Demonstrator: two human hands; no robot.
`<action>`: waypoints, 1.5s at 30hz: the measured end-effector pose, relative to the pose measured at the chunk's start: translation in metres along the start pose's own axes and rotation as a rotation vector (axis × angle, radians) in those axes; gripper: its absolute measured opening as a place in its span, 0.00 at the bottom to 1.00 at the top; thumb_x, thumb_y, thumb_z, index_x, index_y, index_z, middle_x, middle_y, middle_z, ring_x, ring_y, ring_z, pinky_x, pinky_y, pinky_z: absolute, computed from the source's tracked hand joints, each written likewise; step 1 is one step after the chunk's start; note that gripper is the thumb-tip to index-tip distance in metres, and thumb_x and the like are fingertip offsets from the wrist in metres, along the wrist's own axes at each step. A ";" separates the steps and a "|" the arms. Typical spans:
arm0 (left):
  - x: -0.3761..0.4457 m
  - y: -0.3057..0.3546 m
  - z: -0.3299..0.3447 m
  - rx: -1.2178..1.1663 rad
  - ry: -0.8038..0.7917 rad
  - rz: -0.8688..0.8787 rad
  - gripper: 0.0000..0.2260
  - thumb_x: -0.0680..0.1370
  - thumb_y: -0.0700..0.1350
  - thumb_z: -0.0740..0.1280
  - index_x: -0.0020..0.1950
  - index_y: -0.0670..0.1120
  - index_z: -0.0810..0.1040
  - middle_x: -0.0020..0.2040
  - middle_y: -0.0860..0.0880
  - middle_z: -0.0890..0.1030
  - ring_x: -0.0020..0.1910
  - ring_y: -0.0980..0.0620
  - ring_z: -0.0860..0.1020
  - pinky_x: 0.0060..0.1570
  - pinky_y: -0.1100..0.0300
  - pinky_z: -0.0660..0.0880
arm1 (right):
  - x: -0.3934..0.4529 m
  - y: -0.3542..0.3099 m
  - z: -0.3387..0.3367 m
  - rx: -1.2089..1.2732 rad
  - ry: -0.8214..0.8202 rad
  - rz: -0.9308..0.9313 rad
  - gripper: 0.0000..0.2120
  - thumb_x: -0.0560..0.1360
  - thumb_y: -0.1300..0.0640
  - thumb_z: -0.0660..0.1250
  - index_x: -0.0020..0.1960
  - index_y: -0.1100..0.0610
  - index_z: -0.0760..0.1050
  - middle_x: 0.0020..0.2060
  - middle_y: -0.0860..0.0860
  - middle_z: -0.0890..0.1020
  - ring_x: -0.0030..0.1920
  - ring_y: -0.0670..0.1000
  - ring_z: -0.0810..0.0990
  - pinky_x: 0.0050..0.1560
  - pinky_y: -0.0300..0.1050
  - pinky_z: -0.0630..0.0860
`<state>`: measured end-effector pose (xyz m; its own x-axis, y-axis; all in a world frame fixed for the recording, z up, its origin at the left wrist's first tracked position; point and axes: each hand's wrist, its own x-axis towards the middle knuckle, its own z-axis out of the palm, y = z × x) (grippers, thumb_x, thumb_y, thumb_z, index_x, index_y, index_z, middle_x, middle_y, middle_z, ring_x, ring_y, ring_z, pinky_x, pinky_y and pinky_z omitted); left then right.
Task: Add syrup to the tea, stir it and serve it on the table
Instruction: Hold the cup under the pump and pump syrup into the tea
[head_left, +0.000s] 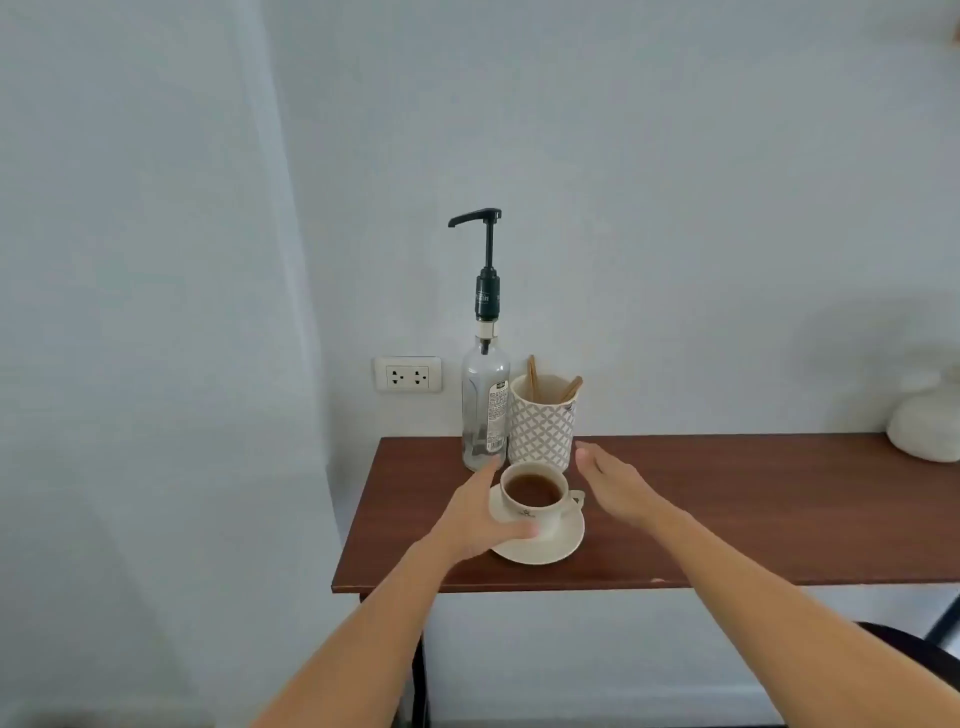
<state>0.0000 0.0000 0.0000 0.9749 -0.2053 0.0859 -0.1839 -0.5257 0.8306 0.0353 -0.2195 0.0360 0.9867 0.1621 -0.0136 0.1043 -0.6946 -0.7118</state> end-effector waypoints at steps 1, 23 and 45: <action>0.003 0.002 0.008 -0.061 0.022 0.023 0.38 0.63 0.54 0.81 0.69 0.61 0.70 0.67 0.61 0.77 0.63 0.64 0.75 0.65 0.59 0.70 | 0.003 0.004 0.005 0.049 0.000 0.002 0.24 0.85 0.45 0.47 0.77 0.53 0.65 0.76 0.53 0.70 0.76 0.56 0.66 0.73 0.50 0.60; 0.030 0.012 0.031 -0.146 0.494 0.066 0.35 0.58 0.47 0.84 0.62 0.55 0.75 0.55 0.58 0.82 0.56 0.57 0.81 0.53 0.65 0.78 | 0.038 0.006 0.010 0.408 -0.241 -0.125 0.18 0.85 0.50 0.54 0.53 0.55 0.82 0.49 0.55 0.87 0.55 0.55 0.84 0.60 0.55 0.81; 0.111 0.114 -0.172 -0.260 0.571 0.108 0.36 0.48 0.55 0.82 0.54 0.57 0.75 0.47 0.56 0.84 0.46 0.57 0.83 0.45 0.57 0.80 | 0.155 -0.260 -0.089 0.700 0.168 -0.163 0.24 0.74 0.30 0.59 0.41 0.50 0.75 0.47 0.55 0.87 0.44 0.61 0.86 0.54 0.56 0.82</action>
<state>0.1091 0.0592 0.1993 0.8788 0.2644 0.3973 -0.3186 -0.2946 0.9009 0.1722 -0.0757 0.2816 0.9772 0.0759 0.1982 0.2024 -0.0516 -0.9780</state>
